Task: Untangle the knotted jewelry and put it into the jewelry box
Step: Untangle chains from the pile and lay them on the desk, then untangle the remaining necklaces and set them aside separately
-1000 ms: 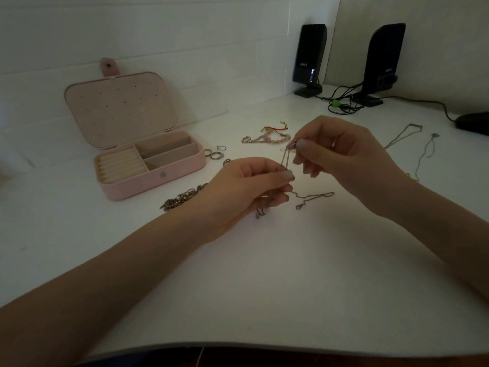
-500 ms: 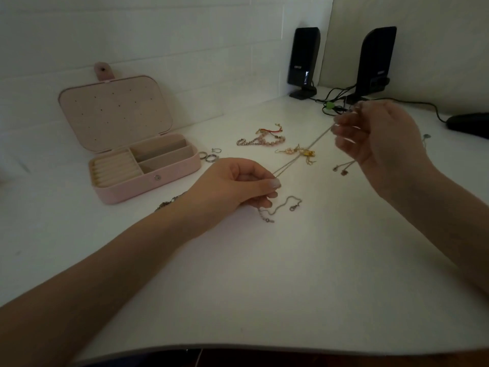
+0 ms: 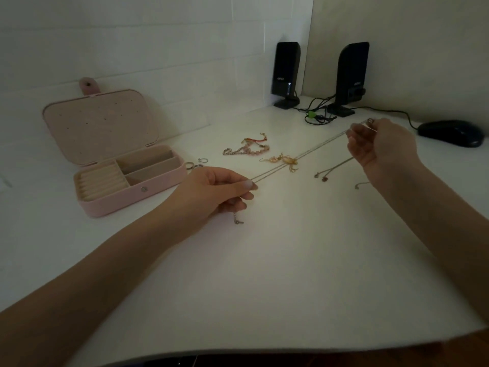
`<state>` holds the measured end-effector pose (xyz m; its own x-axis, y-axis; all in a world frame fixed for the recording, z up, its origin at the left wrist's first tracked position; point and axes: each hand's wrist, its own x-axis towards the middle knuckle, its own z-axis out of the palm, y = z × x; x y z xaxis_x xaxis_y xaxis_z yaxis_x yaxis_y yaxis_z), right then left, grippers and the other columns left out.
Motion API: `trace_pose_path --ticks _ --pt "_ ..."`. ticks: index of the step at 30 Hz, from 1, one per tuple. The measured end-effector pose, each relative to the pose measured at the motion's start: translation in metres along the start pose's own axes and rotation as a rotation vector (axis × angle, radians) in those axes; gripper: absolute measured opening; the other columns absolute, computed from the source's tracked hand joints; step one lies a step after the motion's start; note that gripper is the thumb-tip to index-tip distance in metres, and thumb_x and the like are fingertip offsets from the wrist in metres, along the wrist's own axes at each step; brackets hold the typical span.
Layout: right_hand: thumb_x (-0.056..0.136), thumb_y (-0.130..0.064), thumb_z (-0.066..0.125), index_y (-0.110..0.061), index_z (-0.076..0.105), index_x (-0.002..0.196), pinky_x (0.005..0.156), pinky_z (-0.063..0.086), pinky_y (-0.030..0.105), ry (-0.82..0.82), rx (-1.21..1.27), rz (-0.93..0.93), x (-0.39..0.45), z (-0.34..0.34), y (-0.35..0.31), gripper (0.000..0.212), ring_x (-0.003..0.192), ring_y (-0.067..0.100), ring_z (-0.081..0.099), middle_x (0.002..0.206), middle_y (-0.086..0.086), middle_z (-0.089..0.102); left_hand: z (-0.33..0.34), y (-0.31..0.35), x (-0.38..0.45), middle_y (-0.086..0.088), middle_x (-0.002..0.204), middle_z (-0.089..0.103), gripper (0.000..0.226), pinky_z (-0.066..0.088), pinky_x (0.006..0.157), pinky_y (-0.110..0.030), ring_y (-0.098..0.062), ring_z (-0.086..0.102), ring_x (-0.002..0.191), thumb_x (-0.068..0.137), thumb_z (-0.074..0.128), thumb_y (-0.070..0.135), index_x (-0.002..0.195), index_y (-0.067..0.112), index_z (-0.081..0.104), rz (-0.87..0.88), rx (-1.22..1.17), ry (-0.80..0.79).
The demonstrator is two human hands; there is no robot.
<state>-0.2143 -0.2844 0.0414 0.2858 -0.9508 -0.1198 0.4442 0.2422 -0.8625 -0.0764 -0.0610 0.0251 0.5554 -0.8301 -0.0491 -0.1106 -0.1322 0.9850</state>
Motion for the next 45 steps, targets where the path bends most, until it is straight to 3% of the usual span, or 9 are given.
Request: trace_pose_path --ticks 3,8,13,19,24,30,35,39,45 --pt "0.098 -0.012 0.044 -0.008 0.056 0.086 0.053 0.05 0.018 -0.024 -0.023 0.044 0.003 -0.003 -0.005 0.017 0.063 0.012 0.063 0.076 0.004 0.067 0.001 -0.001 0.0 0.002 0.068 0.07 0.011 0.046 0.051 -0.011 -0.002 0.06 0.054 0.089 0.063 0.012 0.085 0.012 0.073 0.014 0.001 0.004" --pt "0.096 -0.012 0.042 -0.011 0.052 0.081 0.044 0.043 0.017 -0.04 -0.03 0.061 0.006 -0.01 -0.014 0.018 0.054 0.009 0.057 0.075 0.003 0.069 0.008 0.002 -0.003 0.001 0.07 0.072 0.012 0.05 0.059 -0.013 -0.002 0.06 0.055 0.089 0.062 0.01 0.093 0.012 0.073 0.077 0.003 0.086" --pt "0.095 -0.009 0.042 -0.012 0.049 0.077 0.043 0.034 0.014 -0.135 0.031 0.087 0.017 -0.032 -0.028 0.02 0.045 0.006 0.04 0.058 -0.002 0.051 0.03 0.011 -0.012 -0.003 0.076 0.074 0.011 0.055 0.063 -0.016 -0.005 0.062 0.056 0.086 0.066 0.009 0.093 0.01 0.073 0.097 -0.039 0.091" --pt "0.094 -0.002 0.044 -0.012 0.051 0.074 0.04 0.039 0.015 0.028 -0.135 -0.143 0.048 -0.074 -0.065 0.023 0.043 0.005 0.047 0.046 -0.005 0.055 0.095 0.037 -0.006 -0.002 0.074 0.074 0.008 0.055 0.065 -0.018 -0.006 0.064 0.056 0.086 0.067 0.008 0.086 0.013 0.074 0.121 -0.079 -0.018" --pt "0.096 -0.008 0.054 -0.002 0.059 0.098 0.045 0.049 0.015 0.1 -0.464 -0.168 0.081 -0.122 -0.068 0.008 0.043 0.004 0.061 0.057 0.003 0.067 0.148 0.028 0.011 -0.014 0.079 0.069 0.008 0.053 0.061 -0.018 -0.008 0.063 0.056 0.086 0.065 0.001 0.09 0.0 0.072 -0.059 -0.173 -0.094" --pt "0.094 -0.015 0.058 -0.008 0.064 0.095 0.048 0.049 0.015 0.178 -0.882 -0.358 0.117 -0.15 -0.063 0.009 0.05 0.005 0.063 0.078 0.01 0.069 0.175 0.03 0.023 -0.014 0.078 0.069 0.008 0.055 0.056 -0.018 -0.01 0.065 0.053 0.088 0.063 0.001 0.093 0.0 0.07 -0.106 -0.216 -0.026" --pt "0.088 -0.014 0.065 -0.007 0.072 0.092 0.068 0.034 0.02 0.107 -1.169 -0.519 0.134 -0.157 -0.061 0.011 0.08 0.016 0.053 0.089 0.009 0.066 0.187 0.029 0.033 -0.005 0.071 0.072 0.009 0.057 0.062 -0.018 -0.009 0.068 0.059 0.084 0.067 0.0 0.088 0.005 0.074 -0.035 -0.044 0.002" --pt "0.087 -0.012 0.066 -0.003 0.073 0.094 0.075 0.039 0.025 0.095 -1.215 -0.53 0.145 -0.157 -0.062 0.014 0.089 0.023 0.059 0.098 0.013 0.069 0.191 0.022 0.034 0.006 0.063 0.07 0.012 0.047 0.058 -0.009 -0.002 0.065 0.056 0.082 0.071 0.004 0.088 0.011 0.077 0.084 0.121 0.046" --pt "0.085 -0.012 0.068 -0.005 0.07 0.101 0.073 0.038 0.022 0.101 -1.236 -0.532 0.16 -0.157 -0.061 0.018 0.09 0.025 0.06 0.098 0.014 0.068 0.195 0.016 0.03 0.026 0.073 0.063 0.017 0.039 0.064 -0.001 0.013 0.058 0.068 0.082 0.071 0.014 0.093 0.026 0.077 0.306 0.462 0.037"
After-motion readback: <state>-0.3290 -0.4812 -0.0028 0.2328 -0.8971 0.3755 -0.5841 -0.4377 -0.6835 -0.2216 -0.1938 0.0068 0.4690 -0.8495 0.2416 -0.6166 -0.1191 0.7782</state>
